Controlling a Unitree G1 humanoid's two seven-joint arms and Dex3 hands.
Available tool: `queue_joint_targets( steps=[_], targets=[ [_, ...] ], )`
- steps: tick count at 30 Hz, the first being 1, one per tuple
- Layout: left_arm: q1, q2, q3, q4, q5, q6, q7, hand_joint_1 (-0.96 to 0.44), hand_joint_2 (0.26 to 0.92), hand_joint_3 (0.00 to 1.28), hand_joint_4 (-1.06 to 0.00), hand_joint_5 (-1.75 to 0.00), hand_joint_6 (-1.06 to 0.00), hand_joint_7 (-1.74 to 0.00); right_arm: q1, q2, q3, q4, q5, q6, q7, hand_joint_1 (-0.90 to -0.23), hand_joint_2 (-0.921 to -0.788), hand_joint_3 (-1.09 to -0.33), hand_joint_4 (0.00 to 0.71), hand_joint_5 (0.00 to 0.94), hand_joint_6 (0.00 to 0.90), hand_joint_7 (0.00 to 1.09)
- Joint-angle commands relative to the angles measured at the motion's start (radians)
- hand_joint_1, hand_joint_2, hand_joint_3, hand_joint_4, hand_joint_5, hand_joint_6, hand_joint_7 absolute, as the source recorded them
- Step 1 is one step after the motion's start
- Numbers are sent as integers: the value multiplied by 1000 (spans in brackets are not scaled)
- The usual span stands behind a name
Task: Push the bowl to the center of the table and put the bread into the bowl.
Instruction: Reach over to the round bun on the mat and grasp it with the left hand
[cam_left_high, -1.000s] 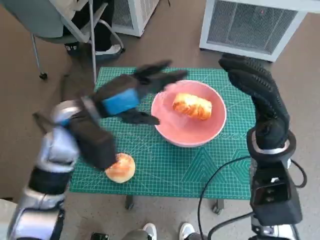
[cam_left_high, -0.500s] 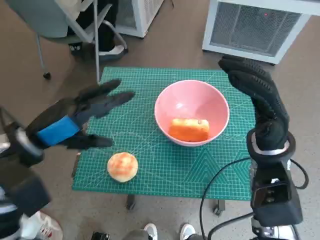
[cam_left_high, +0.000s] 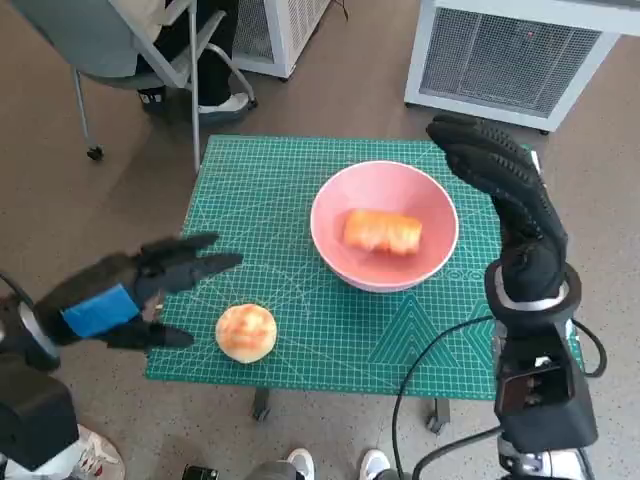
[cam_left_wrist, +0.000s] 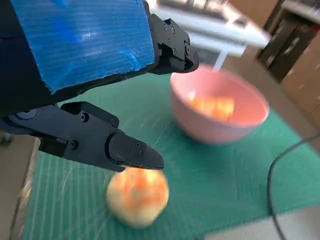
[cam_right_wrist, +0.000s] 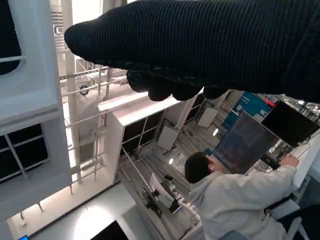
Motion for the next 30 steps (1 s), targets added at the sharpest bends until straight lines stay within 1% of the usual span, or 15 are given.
queue_joint_targets(
  steps=[1, 7, 13, 17, 19, 26, 30],
  targets=[
    [35, -5, -35, -17, 46, 16, 16, -327, 918, 25, -244, -25, -309, -110, 6, 0, 11, 15, 25, 8, 22, -575, -921, -760, 313, 1, -1, 693],
    [53, -29, -90, -13, 127, 44, 54, -296, 909, 13, -242, -13, -297, -81, 4, -1, 15, 18, 41, 10, 39, -577, -921, -756, 312, 0, -1, 693],
    [28, -56, -155, 24, 216, 47, 101, -284, 906, 7, -240, -6, -303, -64, 6, -4, 14, 14, 49, 14, 52, -581, -921, -752, 314, 1, -1, 692],
    [7, -79, -196, 70, 286, 34, 150, -276, 904, 4, -240, -4, -313, -53, 9, -8, 13, 6, 54, 17, 60, -586, -921, -749, 316, 2, -1, 692],
    [-3, -87, -213, 91, 315, 30, 174, -270, 904, 4, -241, -4, -317, -49, 10, -9, 12, 4, 54, 17, 63, -588, -921, -749, 317, 3, -1, 692],
    [-25, -123, -256, 182, 380, -2, 264, -234, 903, 2, -258, -7, -337, -35, 18, -12, 7, -8, 40, 22, 59, -592, -921, -749, 318, 3, -1, 692],
    [-34, -142, -275, 223, 401, -17, 307, -192, 904, 2, -288, -16, -371, -38, 20, -15, 6, -12, 36, 25, 58, -594, -921, -749, 315, 2, -1, 692]
  ],
)
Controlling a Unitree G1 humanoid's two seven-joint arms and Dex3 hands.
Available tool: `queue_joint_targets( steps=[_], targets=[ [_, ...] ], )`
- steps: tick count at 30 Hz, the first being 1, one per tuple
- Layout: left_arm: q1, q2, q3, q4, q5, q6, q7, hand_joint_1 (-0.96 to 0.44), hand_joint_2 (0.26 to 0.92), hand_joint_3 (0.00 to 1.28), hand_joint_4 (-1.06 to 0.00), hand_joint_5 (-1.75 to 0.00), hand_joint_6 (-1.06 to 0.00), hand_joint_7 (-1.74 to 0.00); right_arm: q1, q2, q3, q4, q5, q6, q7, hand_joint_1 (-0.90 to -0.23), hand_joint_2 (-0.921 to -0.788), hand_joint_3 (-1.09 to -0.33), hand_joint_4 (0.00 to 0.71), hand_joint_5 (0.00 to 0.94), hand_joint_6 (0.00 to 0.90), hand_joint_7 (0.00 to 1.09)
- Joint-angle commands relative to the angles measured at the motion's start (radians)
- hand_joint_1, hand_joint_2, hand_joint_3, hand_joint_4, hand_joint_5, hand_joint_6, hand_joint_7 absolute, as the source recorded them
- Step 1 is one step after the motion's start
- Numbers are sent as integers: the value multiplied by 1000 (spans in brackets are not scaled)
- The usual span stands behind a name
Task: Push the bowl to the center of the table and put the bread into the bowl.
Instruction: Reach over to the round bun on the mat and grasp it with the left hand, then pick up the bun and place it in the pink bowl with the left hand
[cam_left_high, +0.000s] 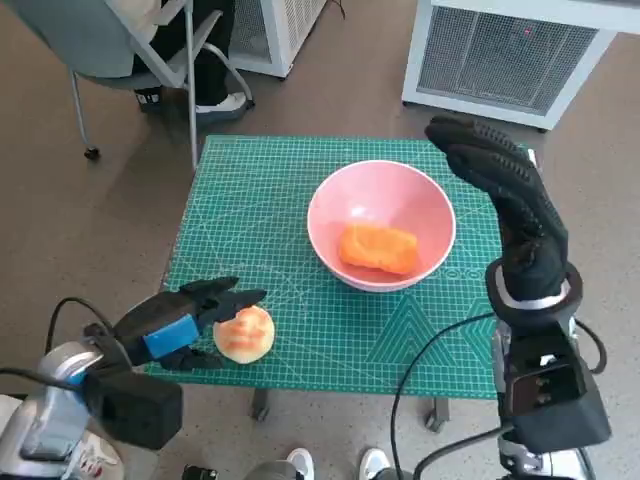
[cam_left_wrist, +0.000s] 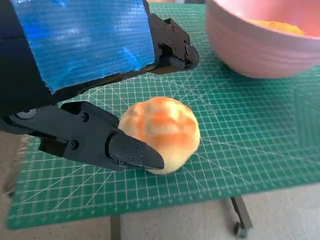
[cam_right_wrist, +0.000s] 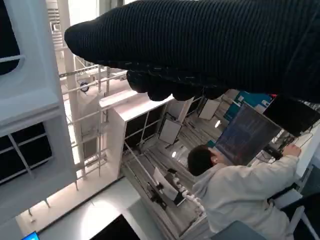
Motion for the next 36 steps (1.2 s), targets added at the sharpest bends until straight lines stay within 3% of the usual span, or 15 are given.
queue_joint_targets(
  steps=[1, 7, 12, 13, 14, 15, 18, 20, 24, 36],
  targets=[
    [-18, -23, -24, 47, 32, -24, 52, -174, 906, 3, -305, -21, -389, -43, 19, -5, -2, -6, -12, 14, 6, -594, -921, -749, 315, 1, -1, 692],
    [-28, -43, -49, 75, 62, 4, 81, -88, 918, 23, -474, -40, -530, -69, 20, -6, -3, -11, -16, 19, 6, -593, -921, -749, 314, 1, -1, 692],
    [-26, -41, -55, 63, 70, 44, 66, 14, 921, 95, -715, -105, -688, -120, 20, -5, -5, -12, -20, 20, 4, -590, -921, -749, 314, 1, -1, 691],
    [-26, -40, -56, 60, 69, 52, 62, 82, 921, 117, -679, -358, -711, -134, 20, -5, -5, -12, -20, 20, 4, -590, -921, -749, 314, 1, -1, 691],
    [-27, -40, -58, 57, 68, 62, 56, 178, 921, 166, -606, -745, -742, -156, 20, -6, -5, -11, -21, 20, 4, -589, -921, -748, 315, 2, -1, 690],
    [-27, -39, -60, 55, 67, 70, 52, 114, 921, 187, -583, -990, -632, -548, 20, -6, -5, -11, -21, 21, 4, -589, -921, -748, 314, 1, -1, 687],
    [-27, -33, -63, 43, 57, 96, 27, 39, 921, 214, -543, -1312, -516, -989, 19, -5, -7, -8, -23, 18, 3, -589, -921, -747, 312, 1, -1, 679],
    [-28, -27, -65, 37, 53, 107, 15, 21, 921, 215, -532, -1395, -504, -1075, 19, -4, -8, -7, -26, 17, 1, -589, -921, -748, 312, 0, -1, 676],
    [-31, -17, -65, 26, 48, 122, -5, 6, 921, 206, -525, -1458, -511, -1134, 19, -3, -11, -7, -36, 16, -5, -593, -921, -748, 311, 0, -1, 673],
    [-46, -8, -35, -2, 7, 127, -19, 2, 921, 193, -544, -1386, -498, -1231, 18, 5, -13, 2, -43, 13, -11, -596, -921, -748, 311, 0, -1, 671]
  ],
)
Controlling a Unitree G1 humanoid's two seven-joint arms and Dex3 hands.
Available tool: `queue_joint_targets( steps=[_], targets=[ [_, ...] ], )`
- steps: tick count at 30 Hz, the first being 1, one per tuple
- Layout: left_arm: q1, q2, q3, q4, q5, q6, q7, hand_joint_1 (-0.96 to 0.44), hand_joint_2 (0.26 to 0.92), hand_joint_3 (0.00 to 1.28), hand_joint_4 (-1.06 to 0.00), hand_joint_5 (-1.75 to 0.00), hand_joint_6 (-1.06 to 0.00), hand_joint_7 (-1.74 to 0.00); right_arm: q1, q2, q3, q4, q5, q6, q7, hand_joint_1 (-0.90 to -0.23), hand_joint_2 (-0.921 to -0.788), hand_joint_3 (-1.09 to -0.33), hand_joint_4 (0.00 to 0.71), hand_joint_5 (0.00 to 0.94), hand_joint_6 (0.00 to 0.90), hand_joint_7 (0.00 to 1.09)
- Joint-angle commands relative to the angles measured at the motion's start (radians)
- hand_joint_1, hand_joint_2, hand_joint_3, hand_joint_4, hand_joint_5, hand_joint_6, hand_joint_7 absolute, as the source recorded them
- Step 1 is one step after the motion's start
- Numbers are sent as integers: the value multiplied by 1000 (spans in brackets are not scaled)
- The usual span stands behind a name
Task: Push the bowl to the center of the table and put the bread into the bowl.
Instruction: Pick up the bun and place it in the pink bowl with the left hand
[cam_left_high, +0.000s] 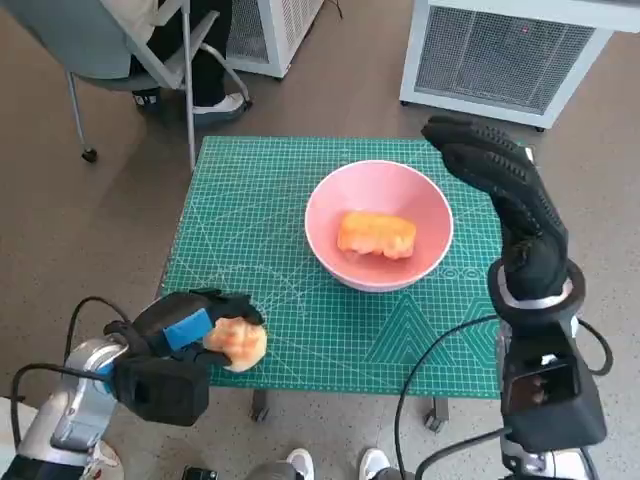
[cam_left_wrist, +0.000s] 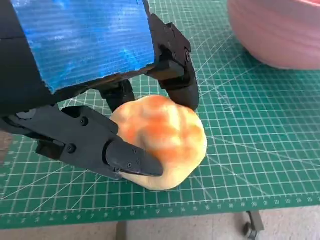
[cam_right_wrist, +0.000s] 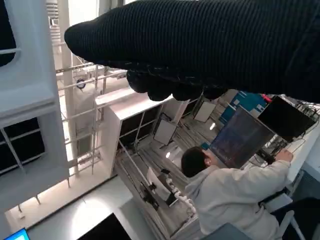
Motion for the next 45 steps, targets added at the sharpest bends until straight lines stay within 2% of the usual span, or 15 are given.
queue_joint_targets(
  steps=[1, 13, 18, 22, 32, 41, 45],
  targets=[
    [-9, 10, 20, -20, -31, 3, -8, 2, 921, 193, -545, -1385, -498, -1231, 18, 6, -2, 13, -6, 1, -7, -596, -921, -748, 311, 0, -1, 671],
    [-86, 3, 121, -114, -123, 14, 12, 3, 921, 154, -596, -1352, -539, -1165, 14, 1, -6, 19, 1, -2, -5, -600, -921, -747, 311, 0, -1, 671],
    [-172, -19, 160, -130, -150, 8, 58, 4, 920, 109, -639, -1294, -595, -1119, 16, 0, -5, 13, 1, -2, -4, -600, -921, -746, 312, 0, -1, 671],
    [-248, -49, 168, -154, -153, 42, 91, 4, 920, 90, -652, -1276, -626, -1092, 15, 1, -5, 13, -1, -2, -5, -591, -921, -748, 311, 0, -1, 671],
    [-444, -167, 90, -180, -80, 115, 182, 4, 911, 17, -737, -1159, -735, -1005, 4, 6, -2, 30, 1, -4, -4, -582, -921, -750, 311, 0, -1, 671],
    [-611, -277, -20, -17, -19, 21, 257, 3, 904, 4, -795, -1105, -740, -992, -2, 10, -1, 44, 3, -9, -5, -584, -921, -749, 311, 0, -1, 671],
    [-674, -316, -59, 86, -8, -19, 268, 2, 916, 8, -770, -1114, -703, -1050, -1, 11, -2, 41, 0, -8, -7, -579, -921, -750, 312, 0, -1, 671]
  ],
)
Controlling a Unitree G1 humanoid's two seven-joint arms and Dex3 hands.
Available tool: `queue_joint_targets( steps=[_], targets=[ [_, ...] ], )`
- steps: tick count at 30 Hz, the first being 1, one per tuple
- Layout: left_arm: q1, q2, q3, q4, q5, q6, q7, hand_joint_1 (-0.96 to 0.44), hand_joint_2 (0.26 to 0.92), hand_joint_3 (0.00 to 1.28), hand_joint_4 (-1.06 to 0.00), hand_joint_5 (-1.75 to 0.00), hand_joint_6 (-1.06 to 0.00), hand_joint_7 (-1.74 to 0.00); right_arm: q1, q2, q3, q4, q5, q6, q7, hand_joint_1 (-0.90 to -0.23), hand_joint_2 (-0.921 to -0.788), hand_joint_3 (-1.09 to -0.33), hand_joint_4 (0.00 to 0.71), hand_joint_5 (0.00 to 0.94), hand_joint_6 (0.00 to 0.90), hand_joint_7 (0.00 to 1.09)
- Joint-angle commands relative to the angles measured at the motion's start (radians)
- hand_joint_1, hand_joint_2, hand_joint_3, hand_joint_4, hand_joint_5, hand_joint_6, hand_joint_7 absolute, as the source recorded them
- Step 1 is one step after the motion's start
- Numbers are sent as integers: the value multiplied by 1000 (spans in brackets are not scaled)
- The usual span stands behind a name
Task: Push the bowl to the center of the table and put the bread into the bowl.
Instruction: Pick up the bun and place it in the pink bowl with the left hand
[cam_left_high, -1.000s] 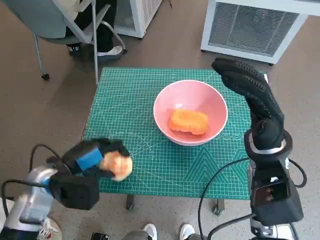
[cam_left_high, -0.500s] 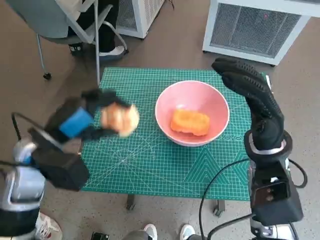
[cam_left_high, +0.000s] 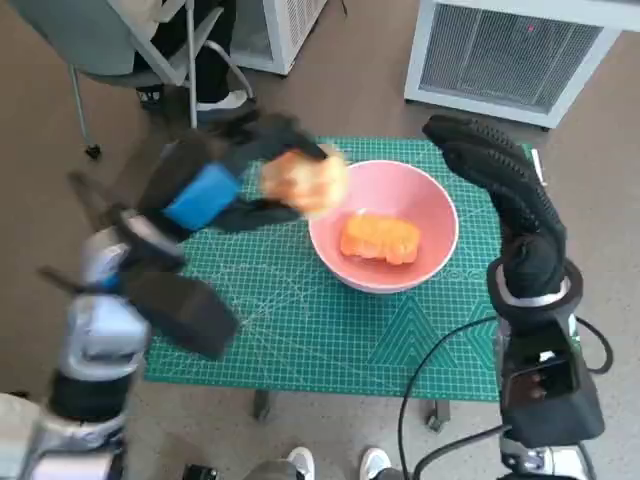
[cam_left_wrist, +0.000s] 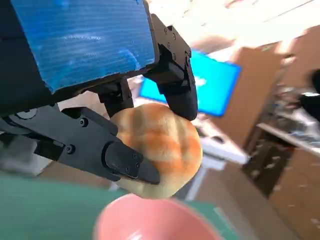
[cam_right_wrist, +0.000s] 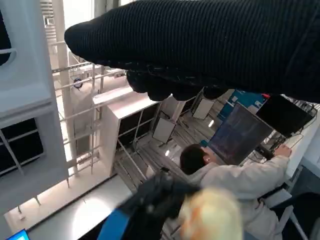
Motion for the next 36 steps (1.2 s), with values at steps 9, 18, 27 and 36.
queue_joint_targets(
  steps=[9, 18, 27, 36],
  targets=[
    [-204, -129, -96, 370, 25, -125, 59, 2, 920, 58, -694, -1148, -641, -1160, 14, 3, -7, -1, 0, 4, -8, -568, -921, -750, 312, 0, -1, 671],
    [-315, -169, -161, 629, 48, -154, 5, -128, 918, 171, -411, -446, -358, -814, 19, 0, -16, -4, -7, 7, -14, -565, -921, -748, 312, 0, -1, 671],
    [-354, -158, -192, 653, 35, -107, -156, -371, 921, 140, -44, -15, -167, -122, 33, -2, -25, -28, -16, 18, -24, -557, -921, -748, 312, 1, -1, 671],
    [-318, -164, -154, 648, 22, -148, -76, -423, 921, 134, -1, 0, -129, -72, 37, -8, -34, -29, -15, 23, -27, -557, -921, -746, 312, 1, -1, 666]
  ],
)
